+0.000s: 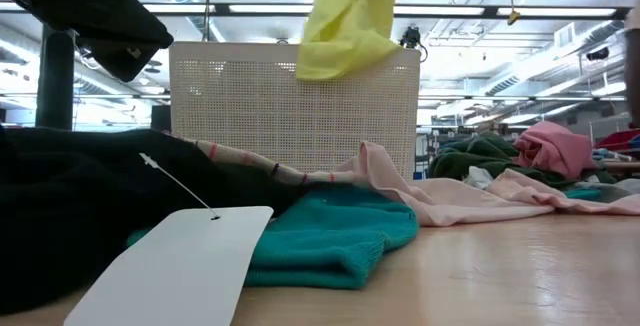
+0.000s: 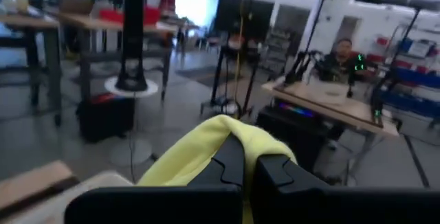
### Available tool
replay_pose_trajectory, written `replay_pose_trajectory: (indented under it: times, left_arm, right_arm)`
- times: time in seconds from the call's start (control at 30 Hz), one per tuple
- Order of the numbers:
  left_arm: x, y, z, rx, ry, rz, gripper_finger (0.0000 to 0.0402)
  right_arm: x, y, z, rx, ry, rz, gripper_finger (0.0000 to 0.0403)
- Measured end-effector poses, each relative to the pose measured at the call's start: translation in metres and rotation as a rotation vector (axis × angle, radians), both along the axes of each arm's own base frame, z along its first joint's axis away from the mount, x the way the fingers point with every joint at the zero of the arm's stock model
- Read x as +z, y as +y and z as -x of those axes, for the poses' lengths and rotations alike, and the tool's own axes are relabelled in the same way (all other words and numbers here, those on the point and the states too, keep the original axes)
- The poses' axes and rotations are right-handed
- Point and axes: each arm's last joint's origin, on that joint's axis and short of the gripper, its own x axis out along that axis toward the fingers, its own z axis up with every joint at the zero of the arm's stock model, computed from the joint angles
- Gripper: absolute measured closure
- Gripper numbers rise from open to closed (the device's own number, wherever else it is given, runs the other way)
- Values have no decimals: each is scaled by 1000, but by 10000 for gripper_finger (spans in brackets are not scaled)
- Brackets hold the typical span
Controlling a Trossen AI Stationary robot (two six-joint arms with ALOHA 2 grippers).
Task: Sort clothes
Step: Put the yellow polo shirt into the laundry bin
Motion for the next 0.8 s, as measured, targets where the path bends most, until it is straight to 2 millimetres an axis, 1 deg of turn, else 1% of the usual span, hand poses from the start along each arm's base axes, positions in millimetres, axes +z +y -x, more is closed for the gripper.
replay_pose_trajectory:
  times: [0.07, 0.13, 0.27, 0.33, 0.43, 0.53, 0.6, 0.7, 0.8]
  left_arm:
    - [0, 0, 0, 0, -2, 1, 353]
    - [0, 0, 0, 1, -2, 1, 353]
    - [0, 0, 0, 2, -1, 1, 353]
    - [0, 0, 0, 3, -2, 1, 353]
    - [0, 0, 0, 3, -5, 4, 353]
    - [0, 0, 0, 3, -7, 5, 353]
    - [0, 0, 0, 5, -8, 4, 353]
    - [0, 0, 0, 8, -9, 3, 353]
    - [0, 0, 0, 9, -9, 3, 353]
  right_arm:
    - [-9, -8, -2, 12, 33, -35, 402]
    - [-22, -12, -7, 75, 81, -103, 402]
    - [-62, -15, -26, 209, 213, -265, 403]
    - [-81, -16, -33, 203, 282, -326, 403]
    - [-114, -24, -41, 161, 390, -442, 403]
    - [-148, -32, -58, 203, 464, -569, 403]
    - [-169, -36, -70, 228, 513, -620, 403]
    - [-198, -48, -83, 194, 542, -688, 402]
    - [-226, -68, -90, 204, 570, -791, 398]
